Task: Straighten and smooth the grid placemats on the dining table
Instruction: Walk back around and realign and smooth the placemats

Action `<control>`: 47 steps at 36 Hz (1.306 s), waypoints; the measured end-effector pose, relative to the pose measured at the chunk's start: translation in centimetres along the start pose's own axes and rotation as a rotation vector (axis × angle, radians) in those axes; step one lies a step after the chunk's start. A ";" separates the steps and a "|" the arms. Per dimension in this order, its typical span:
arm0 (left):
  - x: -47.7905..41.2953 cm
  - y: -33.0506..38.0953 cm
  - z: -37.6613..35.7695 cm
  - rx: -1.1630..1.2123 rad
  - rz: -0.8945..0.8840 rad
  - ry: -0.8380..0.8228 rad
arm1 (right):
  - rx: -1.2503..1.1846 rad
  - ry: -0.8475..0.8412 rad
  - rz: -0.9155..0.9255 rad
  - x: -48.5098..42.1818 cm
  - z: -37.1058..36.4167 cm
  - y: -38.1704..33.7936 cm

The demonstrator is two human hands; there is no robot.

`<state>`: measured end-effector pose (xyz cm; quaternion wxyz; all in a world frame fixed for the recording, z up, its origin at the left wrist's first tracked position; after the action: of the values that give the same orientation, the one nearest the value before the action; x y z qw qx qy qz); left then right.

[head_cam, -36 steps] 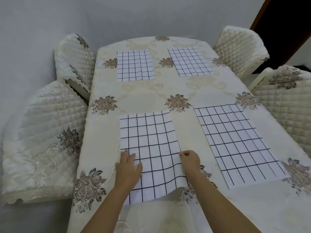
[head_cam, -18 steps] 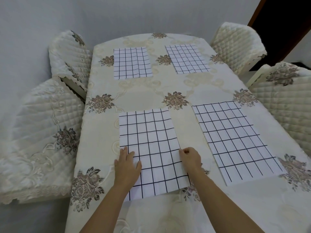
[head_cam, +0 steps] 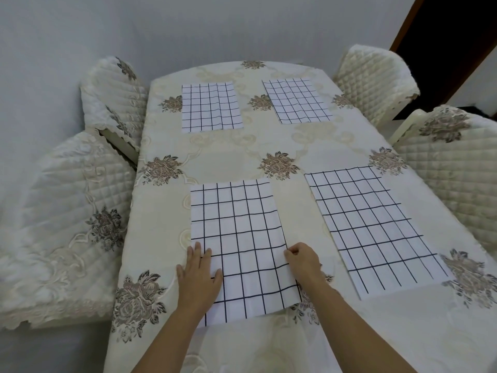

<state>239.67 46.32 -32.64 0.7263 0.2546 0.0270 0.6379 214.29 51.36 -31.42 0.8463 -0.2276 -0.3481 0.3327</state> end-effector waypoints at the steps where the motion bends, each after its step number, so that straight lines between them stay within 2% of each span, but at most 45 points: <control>1: 0.0 0.0 0.0 0.007 -0.001 0.000 | 0.002 0.001 0.003 0.0 0.0 0.0; 20: 0.6 -0.1 0.4 0.060 -0.006 0.032 | -0.003 0.004 0.011 0.1 -0.2 -0.3; 24: 0.6 0.4 0.9 0.055 -0.003 0.066 | -0.036 0.066 -0.007 0.4 0.1 0.1; 28: 0.6 1.4 0.9 0.044 -0.033 0.079 | -0.001 0.202 -0.017 0.8 1.3 0.7; 31: 0.8 2.6 0.5 0.023 -0.091 0.073 | 0.130 0.311 0.093 1.0 1.8 0.0; 35: 1.0 3.7 -0.8 0.002 -0.122 0.028 | 0.388 0.500 0.501 3.3 1.2 -4.1; 38: 1.2 5.2 -1.2 -0.056 -0.191 0.075 | 0.448 0.441 0.725 5.2 -1.8 -6.5; 41: 1.3 6.5 -2.4 -0.138 -0.230 0.037 | 0.496 0.263 0.851 6.7 -6.0 -7.9; 43: 1.1 5.9 -4.1 -0.196 -0.198 -0.039 | 0.598 0.155 0.868 7.2 -8.6 -7.9; 47: 1.5 5.1 -3.7 -0.263 -0.215 0.026 | 0.680 0.051 0.781 5.9 -10.2 -5.4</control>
<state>233.97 49.28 -33.41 0.8171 0.1449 -0.0203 0.5577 227.22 50.39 -32.13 0.6935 -0.0608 -0.0889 0.7124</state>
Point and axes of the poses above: each hand's wrist, its own x-axis away from the middle knuckle, its own z-axis out of the back of the hand, y = z × x, the point moved 10 cm from there along -x, towards the middle knuckle
